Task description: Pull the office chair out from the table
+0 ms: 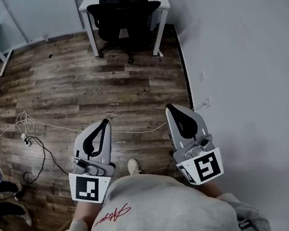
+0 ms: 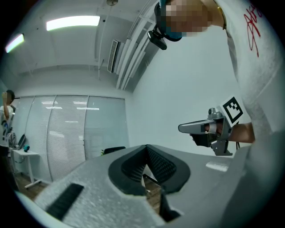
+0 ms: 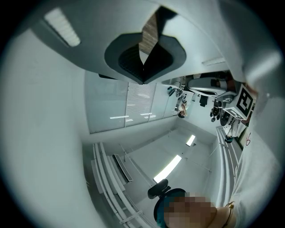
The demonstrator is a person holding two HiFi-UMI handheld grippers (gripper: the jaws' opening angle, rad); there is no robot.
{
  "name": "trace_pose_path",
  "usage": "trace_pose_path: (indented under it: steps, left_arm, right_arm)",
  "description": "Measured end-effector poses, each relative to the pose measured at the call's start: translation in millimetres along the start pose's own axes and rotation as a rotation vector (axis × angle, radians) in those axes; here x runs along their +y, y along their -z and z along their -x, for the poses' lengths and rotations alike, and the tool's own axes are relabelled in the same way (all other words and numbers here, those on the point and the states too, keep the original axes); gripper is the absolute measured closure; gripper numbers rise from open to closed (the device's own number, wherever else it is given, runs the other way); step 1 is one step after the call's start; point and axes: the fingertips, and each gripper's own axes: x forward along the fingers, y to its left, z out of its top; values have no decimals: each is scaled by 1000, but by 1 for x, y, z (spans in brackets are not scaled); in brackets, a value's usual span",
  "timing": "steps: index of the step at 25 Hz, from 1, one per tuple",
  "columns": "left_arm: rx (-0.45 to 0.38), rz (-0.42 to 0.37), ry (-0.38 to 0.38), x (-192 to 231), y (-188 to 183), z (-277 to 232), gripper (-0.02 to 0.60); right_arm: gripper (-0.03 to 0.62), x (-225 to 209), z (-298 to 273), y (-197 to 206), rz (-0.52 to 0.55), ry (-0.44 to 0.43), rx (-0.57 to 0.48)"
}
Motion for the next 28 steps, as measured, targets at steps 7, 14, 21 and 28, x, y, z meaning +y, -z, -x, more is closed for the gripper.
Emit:
trace_pose_path:
  steps: [7,14,21,28]
  left_arm:
    - [3,2,14,27,8,-15,586]
    - [-8,5,14,37,12,-25,586]
    - [-16,-6,4,45,4,-32,586]
    - [-2,-4,9,52,12,-28,586]
  right_arm:
    - [595,-4,-28,3,10,16,-1]
    - [595,-11,-38,10,14,25,7]
    - [595,-14,-50,6,17,11,-3]
    - [595,-9,-52,10,15,18,2]
